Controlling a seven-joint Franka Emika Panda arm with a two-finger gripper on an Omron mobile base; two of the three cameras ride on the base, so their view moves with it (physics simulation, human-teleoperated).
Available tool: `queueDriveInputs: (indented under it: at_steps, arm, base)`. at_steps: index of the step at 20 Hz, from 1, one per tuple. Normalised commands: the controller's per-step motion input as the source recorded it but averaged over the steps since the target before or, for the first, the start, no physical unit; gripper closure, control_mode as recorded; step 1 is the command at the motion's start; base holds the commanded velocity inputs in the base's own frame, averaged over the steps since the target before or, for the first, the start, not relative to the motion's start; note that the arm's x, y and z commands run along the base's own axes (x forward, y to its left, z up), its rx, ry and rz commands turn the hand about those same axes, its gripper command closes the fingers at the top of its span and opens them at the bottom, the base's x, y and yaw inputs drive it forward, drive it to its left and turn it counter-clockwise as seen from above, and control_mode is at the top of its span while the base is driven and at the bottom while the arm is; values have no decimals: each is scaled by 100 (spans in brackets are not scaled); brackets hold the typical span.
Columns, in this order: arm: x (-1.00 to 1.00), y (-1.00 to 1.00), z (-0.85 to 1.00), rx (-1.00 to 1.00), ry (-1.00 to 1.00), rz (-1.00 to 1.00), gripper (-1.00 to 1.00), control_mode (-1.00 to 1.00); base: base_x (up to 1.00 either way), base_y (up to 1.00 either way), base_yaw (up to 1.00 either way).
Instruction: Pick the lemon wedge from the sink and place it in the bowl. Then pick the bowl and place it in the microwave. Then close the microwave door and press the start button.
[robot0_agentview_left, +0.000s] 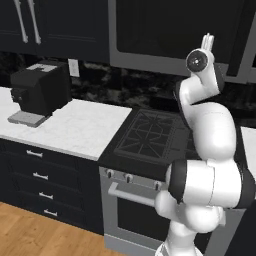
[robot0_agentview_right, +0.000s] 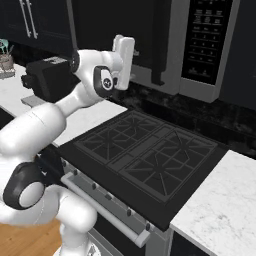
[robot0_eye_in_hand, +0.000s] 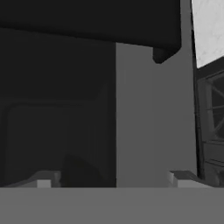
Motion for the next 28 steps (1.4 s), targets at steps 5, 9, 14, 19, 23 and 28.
queueDriveInputs:
  at_steps: [5,9,14,19,23,28]
  arm:
    - [80,-39,0,0,-3,0,-100,-100]
    - [97,-34,-4,0,0,0,-100,-100]
    - [12,-5,-7,0,0,0,-100,-100]
    - [-94,9,25,-4,1,4,-100,-100]
    - [-91,21,33,-9,13,13,-100,-100]
    - [-89,16,31,-14,24,24,-100,-100]
  base:
    - [0,0,0]
    - [0,0,0]
    - [0,0,0]
    - [0,0,0]
    - [0,0,0]
    - [0,0,0]
